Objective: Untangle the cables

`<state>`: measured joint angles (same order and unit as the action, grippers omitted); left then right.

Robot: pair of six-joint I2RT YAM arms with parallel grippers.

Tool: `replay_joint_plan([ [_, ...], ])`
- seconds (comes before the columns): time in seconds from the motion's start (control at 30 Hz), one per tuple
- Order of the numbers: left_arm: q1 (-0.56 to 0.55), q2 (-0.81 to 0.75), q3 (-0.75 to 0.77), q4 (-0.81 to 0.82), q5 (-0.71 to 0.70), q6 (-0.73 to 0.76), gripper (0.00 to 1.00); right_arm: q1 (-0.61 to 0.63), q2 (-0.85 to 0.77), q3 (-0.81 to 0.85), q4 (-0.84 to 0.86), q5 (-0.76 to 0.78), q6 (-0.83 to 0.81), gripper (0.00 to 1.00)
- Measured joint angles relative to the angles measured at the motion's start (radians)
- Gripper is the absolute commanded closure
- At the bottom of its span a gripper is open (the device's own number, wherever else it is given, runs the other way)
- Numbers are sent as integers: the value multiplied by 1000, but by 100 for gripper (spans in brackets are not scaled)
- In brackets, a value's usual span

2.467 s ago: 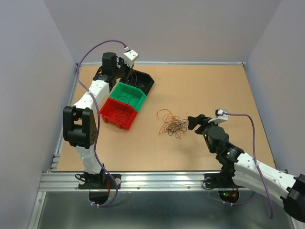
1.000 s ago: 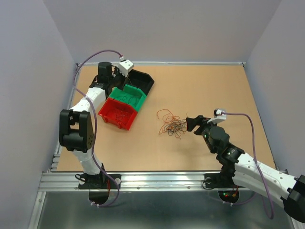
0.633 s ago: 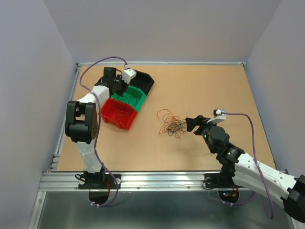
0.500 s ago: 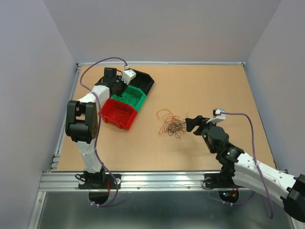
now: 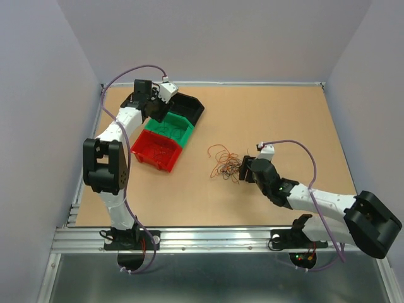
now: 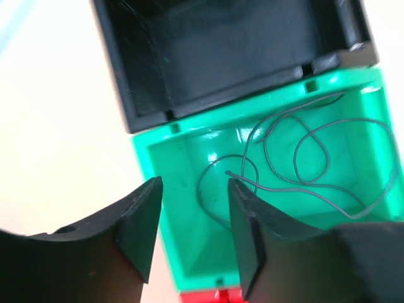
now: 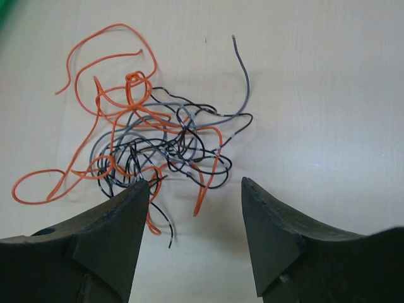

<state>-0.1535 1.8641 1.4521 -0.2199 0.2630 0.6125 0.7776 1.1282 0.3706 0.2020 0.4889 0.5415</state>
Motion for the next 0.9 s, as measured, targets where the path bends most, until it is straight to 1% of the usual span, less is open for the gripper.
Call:
replay_joint_plan([
  [0.07, -4, -46, 6, -14, -1, -1, 33, 0, 39, 36, 0, 12, -3, 37],
  [0.13, -16, -123, 7, -35, -5, -1, 32, 0, 64, 65, 0, 23, -6, 38],
  [0.17, -26, -154, 7, -42, -12, -2, 30, 0, 68, 74, 0, 28, -8, 38],
  [0.23, -56, -216, 7, -53, -41, -11, 29, 0, 84, 101, 1, 48, -18, 40],
  [0.27, -79, -244, 7, -58, -61, -18, 29, 0, 96, 113, 5, 61, -22, 43],
  [0.3, -113, -271, 3, -56, -83, -28, 29, 0, 122, 134, 6, 82, -28, 53],
  [0.37, -177, -319, -21, -48, -111, -52, 29, 0, 174, 171, 4, 111, -36, 65],
  [0.4, -230, -351, -45, -48, -122, -66, 29, 0, 195, 185, 3, 122, -37, 75],
  [0.43, -253, -364, -53, -46, -122, -72, 29, 0, 220, 200, -5, 135, -37, 80],
  [0.47, -292, -385, -76, -32, -122, -89, 29, 0, 231, 208, -10, 137, -40, 87],
  [0.5, -329, -399, -93, -24, -121, -101, 29, 0, 238, 210, -18, 142, -39, 99],
  [0.53, -366, -411, -110, -14, -109, -117, 29, 0, 238, 210, -25, 144, -40, 99],
  [0.63, -401, -422, -141, 49, -48, -170, 29, 0, 221, 210, -47, 144, -40, 99],
  [0.73, -394, -435, -235, 218, 61, -236, 27, 0, 148, 210, -68, 98, -63, 99],
  [0.87, -388, -454, -411, 399, 233, -295, 27, -4, -46, 210, -42, -72, -135, 100],
  [0.9, -390, -454, -437, 418, 259, -303, 27, -4, -84, 210, -28, -122, -151, 99],
])
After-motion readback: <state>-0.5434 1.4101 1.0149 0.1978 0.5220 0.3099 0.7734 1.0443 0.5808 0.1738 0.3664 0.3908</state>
